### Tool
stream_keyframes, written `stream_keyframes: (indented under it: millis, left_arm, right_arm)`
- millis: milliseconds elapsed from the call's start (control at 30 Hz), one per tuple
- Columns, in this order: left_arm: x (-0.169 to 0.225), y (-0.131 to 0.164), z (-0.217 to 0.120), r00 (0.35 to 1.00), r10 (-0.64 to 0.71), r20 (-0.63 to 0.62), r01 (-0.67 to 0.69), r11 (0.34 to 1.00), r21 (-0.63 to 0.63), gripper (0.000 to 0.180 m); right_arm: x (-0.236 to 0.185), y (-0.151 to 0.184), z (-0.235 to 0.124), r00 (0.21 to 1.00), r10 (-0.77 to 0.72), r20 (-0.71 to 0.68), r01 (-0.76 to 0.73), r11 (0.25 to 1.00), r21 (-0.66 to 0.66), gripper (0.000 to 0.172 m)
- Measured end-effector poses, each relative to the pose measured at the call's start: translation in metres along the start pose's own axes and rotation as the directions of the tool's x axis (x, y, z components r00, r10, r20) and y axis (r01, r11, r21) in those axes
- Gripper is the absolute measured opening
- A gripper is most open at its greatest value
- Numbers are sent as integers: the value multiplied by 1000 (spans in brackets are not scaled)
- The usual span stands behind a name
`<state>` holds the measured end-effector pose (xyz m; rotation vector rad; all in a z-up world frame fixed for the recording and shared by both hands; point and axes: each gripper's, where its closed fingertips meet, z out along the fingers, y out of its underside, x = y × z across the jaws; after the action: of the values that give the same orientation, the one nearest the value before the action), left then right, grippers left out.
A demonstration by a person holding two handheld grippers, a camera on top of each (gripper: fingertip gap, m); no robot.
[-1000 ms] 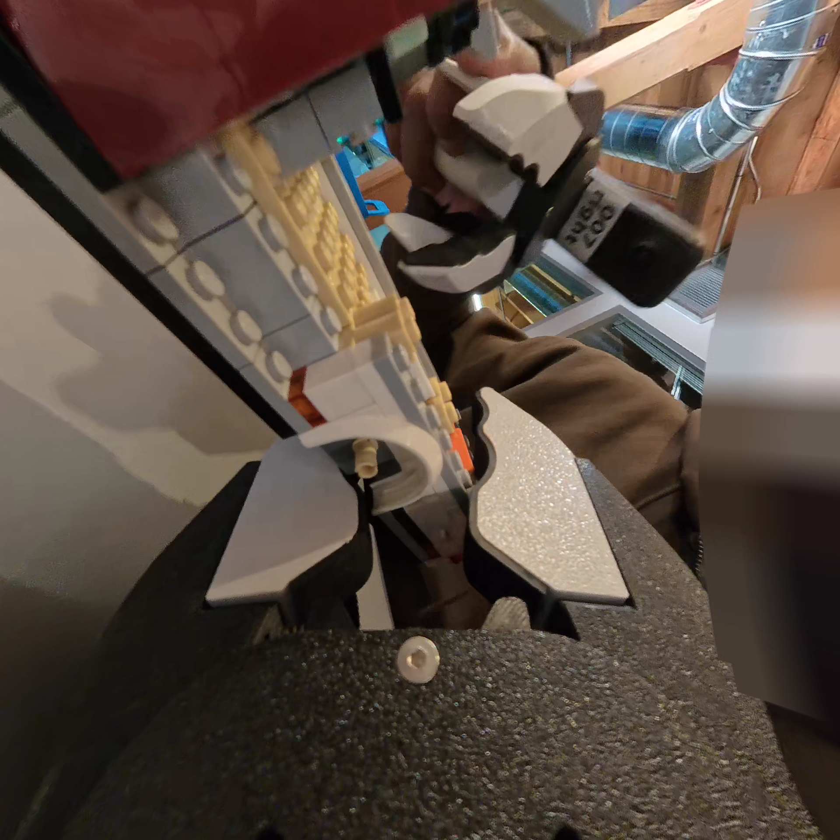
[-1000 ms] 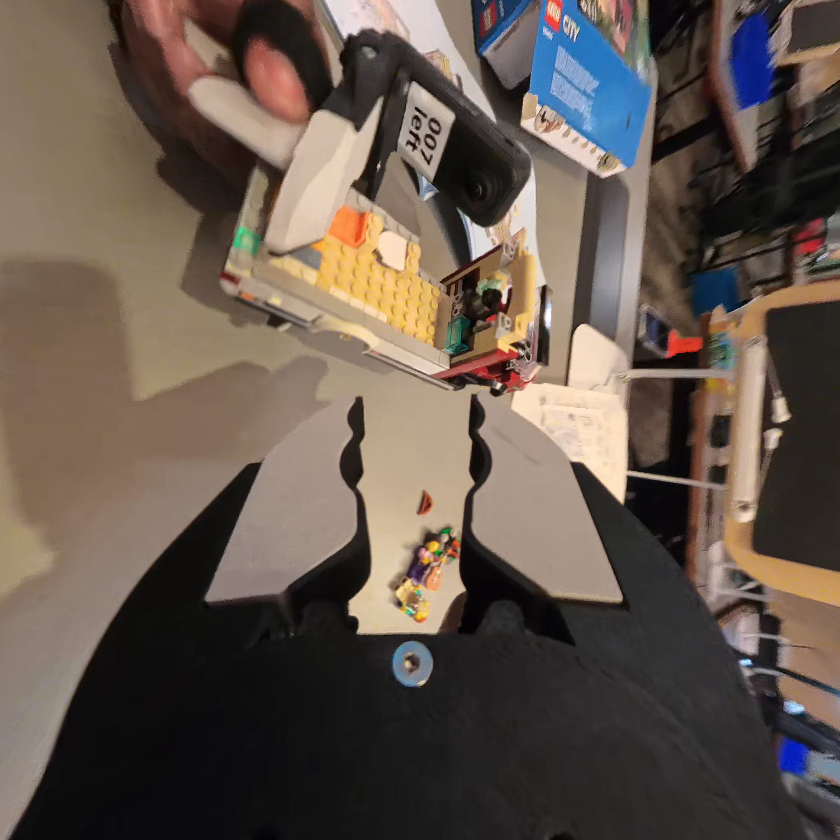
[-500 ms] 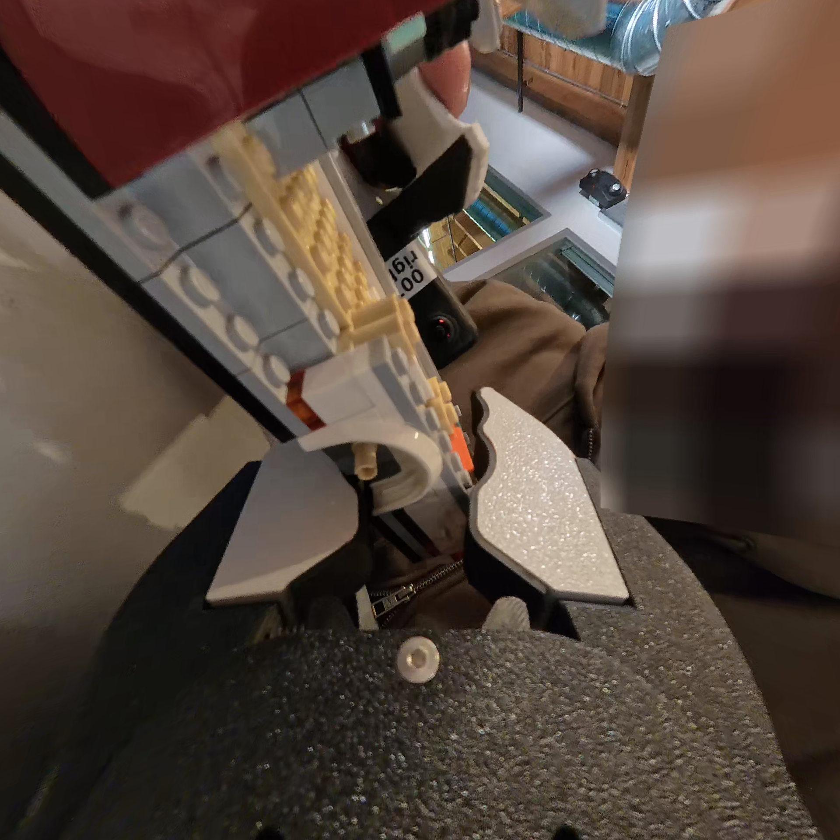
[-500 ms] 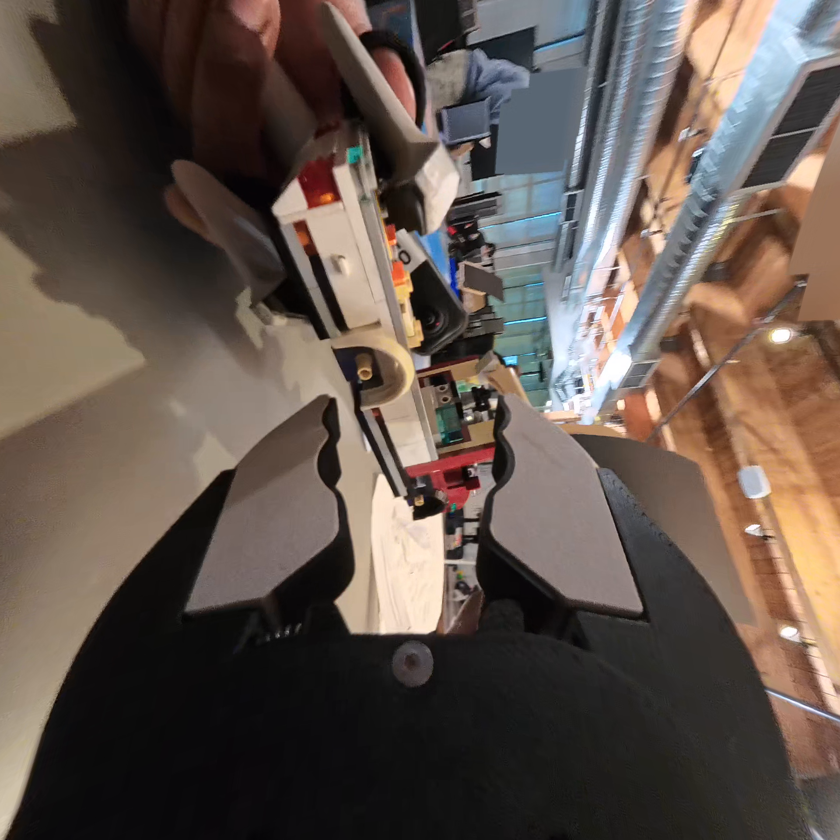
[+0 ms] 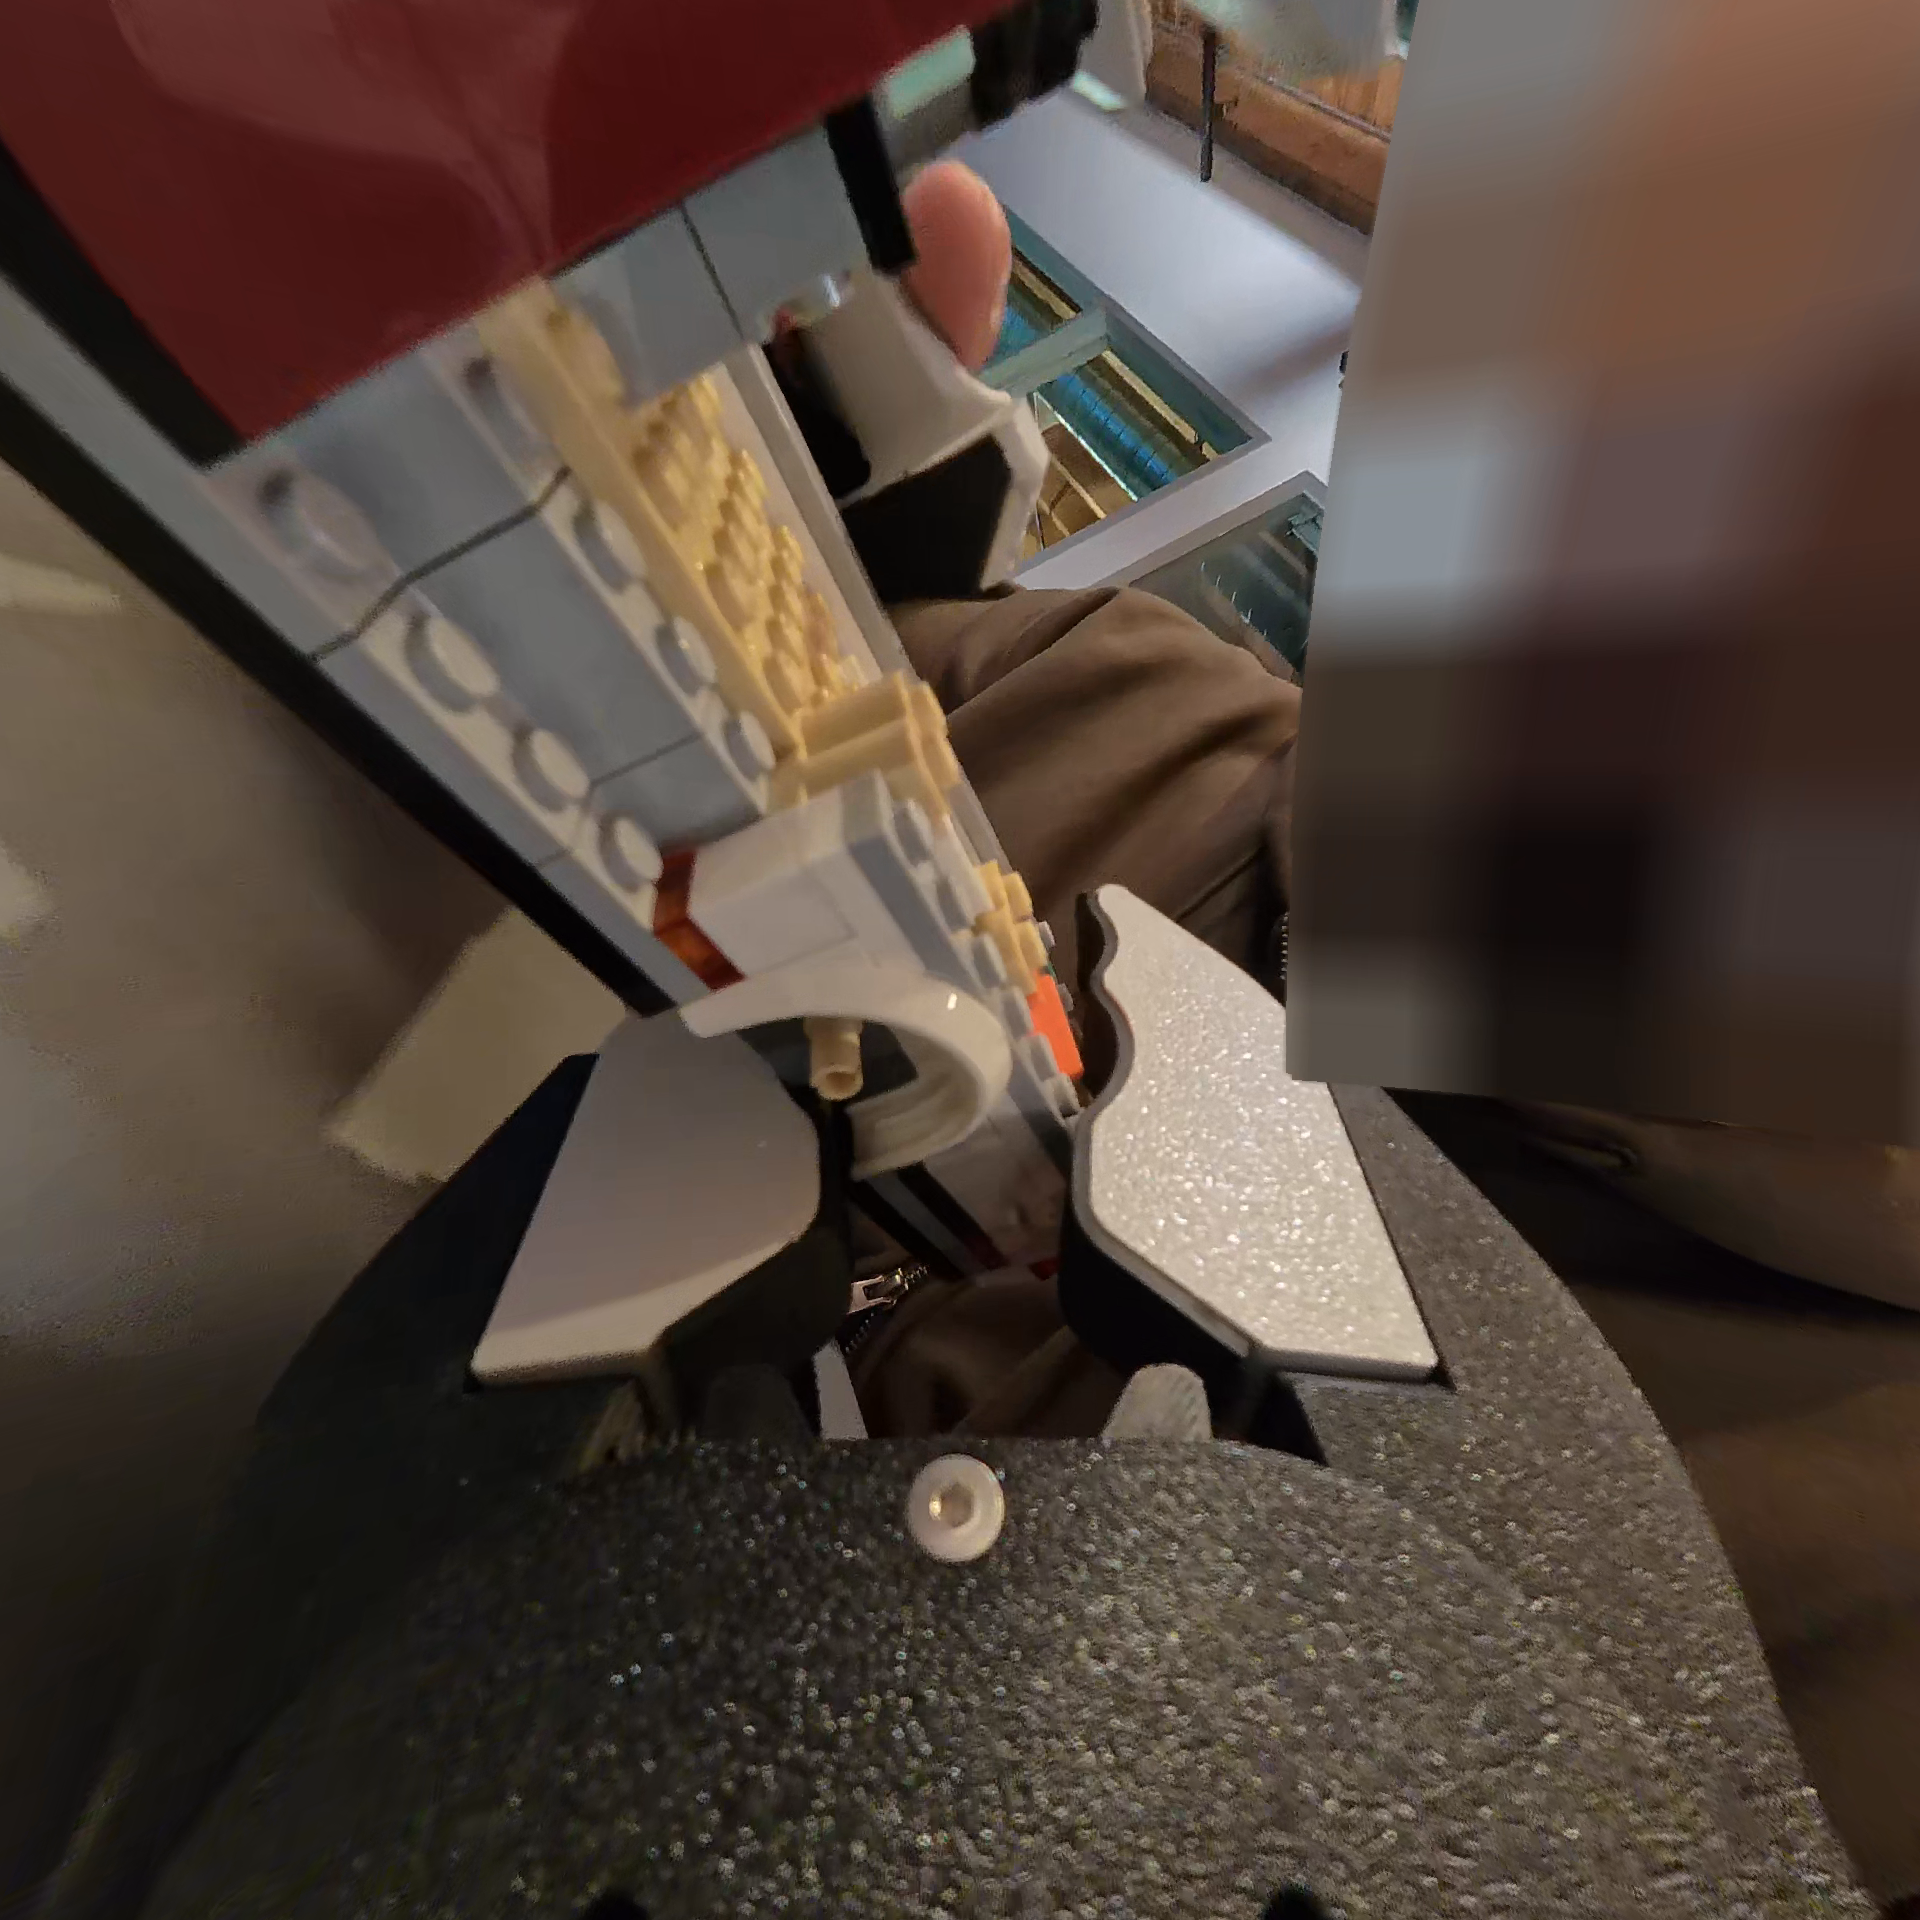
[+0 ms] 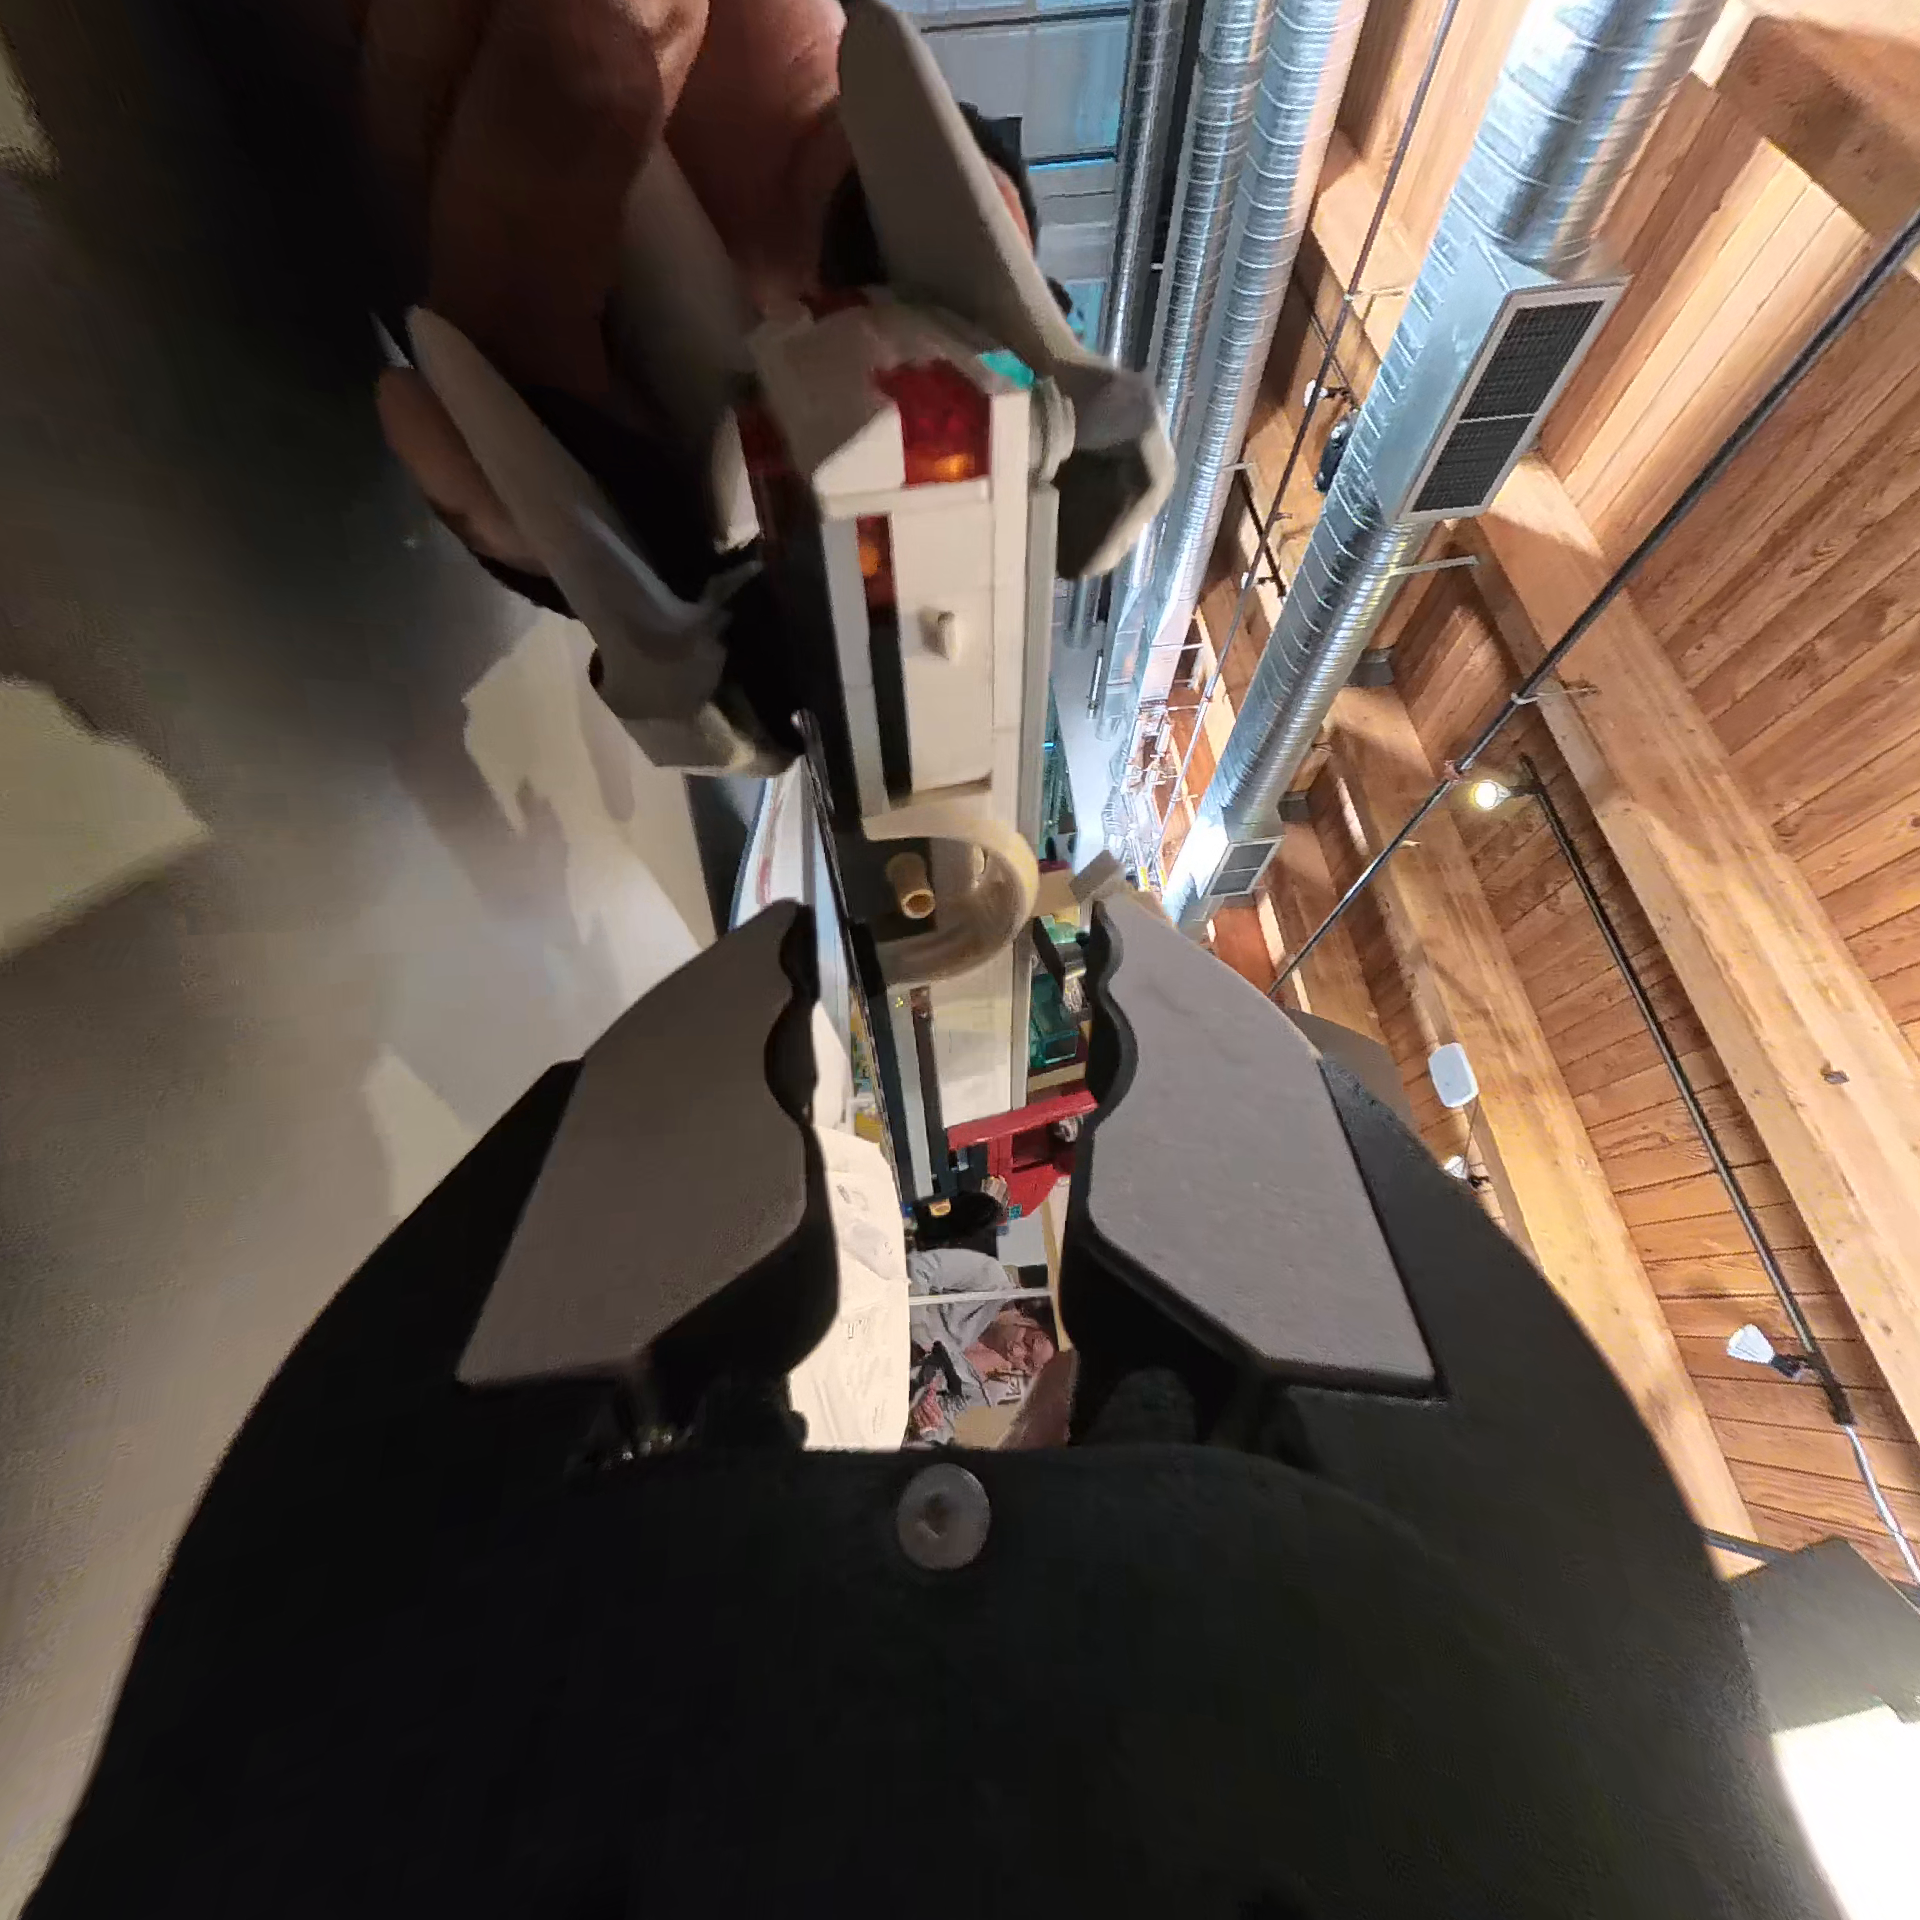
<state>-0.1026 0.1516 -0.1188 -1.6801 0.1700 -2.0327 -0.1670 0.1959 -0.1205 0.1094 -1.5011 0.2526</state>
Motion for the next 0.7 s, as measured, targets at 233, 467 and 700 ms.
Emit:
stream_keyframes:
  millis: [233,467,700]
  left_arm:
    - [-3,8,6,1000,4,25,-3,999,-44,45]
    - [-3,15,8,999,9,40,-6,996,-92,45]
    - [-6,21,10,998,11,56,-4,992,-124,46]
  right_arm:
    - [-2,-8,-2,997,-74,-33,74,997,15,35]
    - [-5,-9,-4,998,-59,-8,59,998,34,33]
    - [-7,-13,-5,997,-77,-4,77,996,52,30]
